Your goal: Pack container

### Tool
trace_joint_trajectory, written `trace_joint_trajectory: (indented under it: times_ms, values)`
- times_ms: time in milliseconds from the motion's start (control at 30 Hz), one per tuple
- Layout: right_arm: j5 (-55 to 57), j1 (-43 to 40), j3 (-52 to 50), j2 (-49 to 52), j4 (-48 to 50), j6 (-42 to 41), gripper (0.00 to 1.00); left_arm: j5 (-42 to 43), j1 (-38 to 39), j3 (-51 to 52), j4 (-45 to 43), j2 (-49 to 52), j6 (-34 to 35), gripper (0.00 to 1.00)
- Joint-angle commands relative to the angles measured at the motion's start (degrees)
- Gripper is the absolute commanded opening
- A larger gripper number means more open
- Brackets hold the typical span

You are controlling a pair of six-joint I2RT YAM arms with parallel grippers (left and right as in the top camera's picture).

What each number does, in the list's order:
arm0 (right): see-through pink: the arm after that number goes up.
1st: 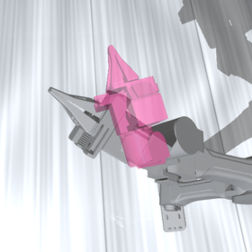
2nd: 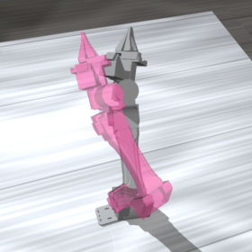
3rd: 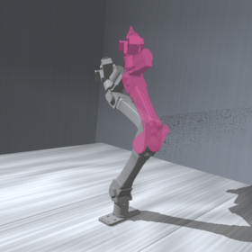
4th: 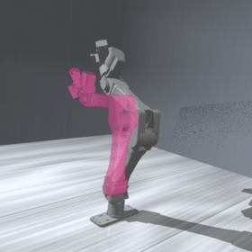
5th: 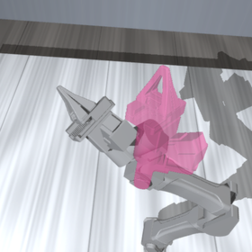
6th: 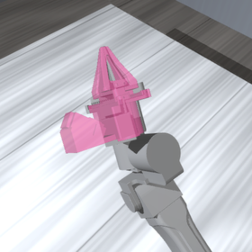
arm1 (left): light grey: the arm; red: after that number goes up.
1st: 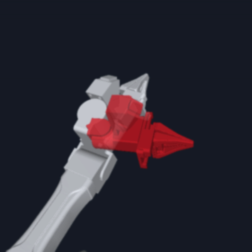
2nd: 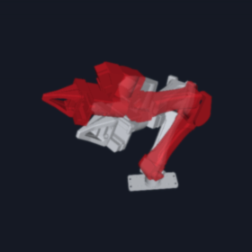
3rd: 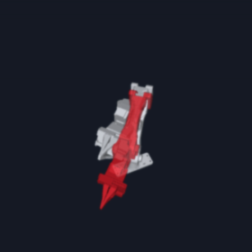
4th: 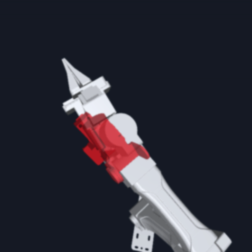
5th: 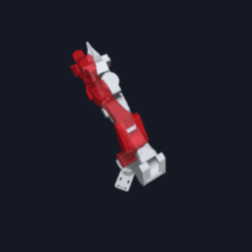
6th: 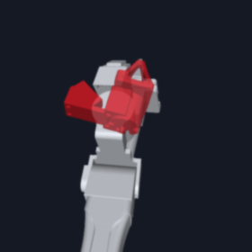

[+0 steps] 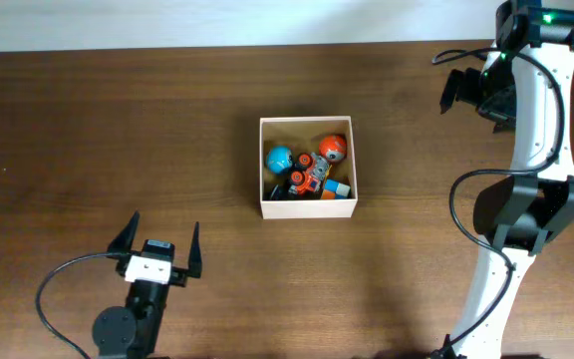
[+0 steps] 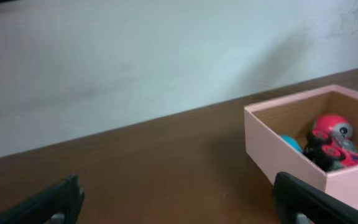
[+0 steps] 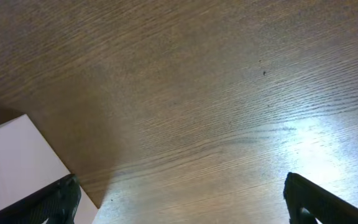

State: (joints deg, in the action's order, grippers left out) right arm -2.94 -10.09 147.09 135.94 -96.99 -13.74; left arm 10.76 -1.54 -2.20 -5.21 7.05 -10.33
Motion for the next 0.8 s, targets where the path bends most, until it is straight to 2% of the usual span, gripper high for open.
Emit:
trace_joint_trajectory:
  times_ms: [0,133,267,767]
  values:
    - [-0.3,-0.1,-0.2,-0.5,-0.1,-0.5,0.99,0.8,-0.3,1.1,1.8,-2.8,-1.1,0.99]
    - [-0.3,-0.1,-0.2,-0.5,-0.1,-0.5,0.99,0.8,-0.4,1.7,6.2,-7.0,-1.1,0.99]
    - [-0.3,-0.1,-0.2,-0.5,-0.1,-0.5,0.99,0.7,-0.6,1.7,8.9,-6.8,-1.1,0.99]
    - [-0.3,-0.1,-0.2,-0.5,-0.1,-0.5,0.99,0.4,-0.6,1.7,8.9,-6.1,-1.1,0.99]
